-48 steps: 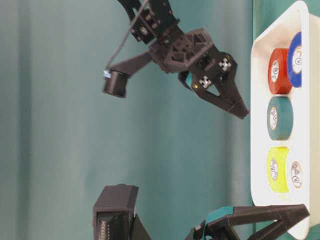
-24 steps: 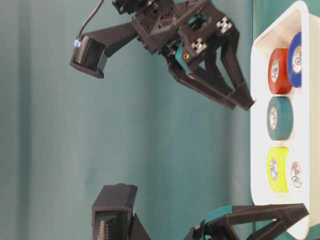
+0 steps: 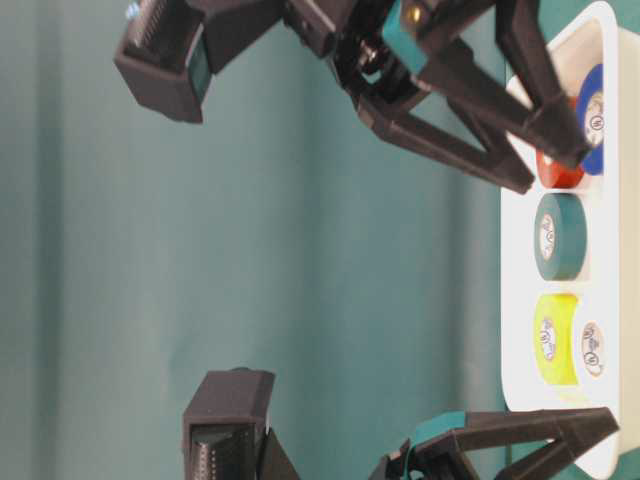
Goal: Put the tape alternately from left to right into the white case.
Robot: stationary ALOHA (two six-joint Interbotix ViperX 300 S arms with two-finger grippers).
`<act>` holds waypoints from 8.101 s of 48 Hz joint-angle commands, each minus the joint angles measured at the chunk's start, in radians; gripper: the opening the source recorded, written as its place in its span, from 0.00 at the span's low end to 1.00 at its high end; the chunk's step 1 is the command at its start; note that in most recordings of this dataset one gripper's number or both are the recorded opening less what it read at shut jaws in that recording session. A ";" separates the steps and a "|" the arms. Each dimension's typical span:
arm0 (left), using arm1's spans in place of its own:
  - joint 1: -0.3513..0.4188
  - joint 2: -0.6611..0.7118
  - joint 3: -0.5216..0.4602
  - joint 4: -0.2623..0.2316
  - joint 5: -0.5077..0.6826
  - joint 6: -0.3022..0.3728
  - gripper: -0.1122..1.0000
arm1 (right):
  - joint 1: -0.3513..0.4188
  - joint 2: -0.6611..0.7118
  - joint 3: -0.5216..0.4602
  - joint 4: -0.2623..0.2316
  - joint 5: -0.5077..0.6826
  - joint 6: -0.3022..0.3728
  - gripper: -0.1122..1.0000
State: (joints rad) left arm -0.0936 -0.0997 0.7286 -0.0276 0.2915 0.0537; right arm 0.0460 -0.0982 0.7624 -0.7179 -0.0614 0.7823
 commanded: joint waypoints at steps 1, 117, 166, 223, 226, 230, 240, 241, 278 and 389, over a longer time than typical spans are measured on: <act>-0.006 -0.012 -0.025 -0.002 -0.003 -0.002 0.74 | 0.018 -0.028 0.002 0.005 -0.005 0.002 0.77; -0.225 0.345 -0.281 -0.002 0.101 -0.649 0.73 | 0.035 -0.028 0.032 0.003 -0.002 -0.005 0.77; -0.225 0.265 -0.314 0.005 0.181 -0.630 0.06 | 0.037 -0.038 0.038 0.003 -0.008 -0.005 0.77; 0.048 0.075 -0.249 0.011 0.249 -0.290 0.06 | 0.046 -0.055 0.038 0.003 -0.008 -0.006 0.77; 0.097 0.080 -0.253 0.011 0.233 -0.238 0.06 | 0.046 -0.055 0.038 0.003 -0.008 -0.006 0.77; 0.143 0.084 -0.259 0.011 0.206 -0.192 0.06 | 0.046 -0.055 0.040 0.003 -0.008 -0.006 0.77; 0.230 0.114 -0.279 0.009 0.118 -0.114 0.06 | 0.046 -0.055 0.040 0.003 -0.008 -0.009 0.77; 0.235 0.118 -0.282 0.009 0.109 -0.107 0.06 | 0.046 -0.055 0.040 0.003 -0.008 -0.009 0.77; 0.351 0.293 -0.423 0.009 0.040 -0.023 0.06 | 0.046 -0.055 0.043 0.003 -0.008 -0.008 0.77; -0.038 0.012 -0.150 0.003 0.069 -0.067 0.84 | 0.046 -0.063 0.046 0.003 -0.008 -0.002 0.77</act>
State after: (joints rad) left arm -0.1289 -0.0598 0.5860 -0.0230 0.3651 -0.0123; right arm 0.0905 -0.1411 0.8222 -0.7148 -0.0614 0.7793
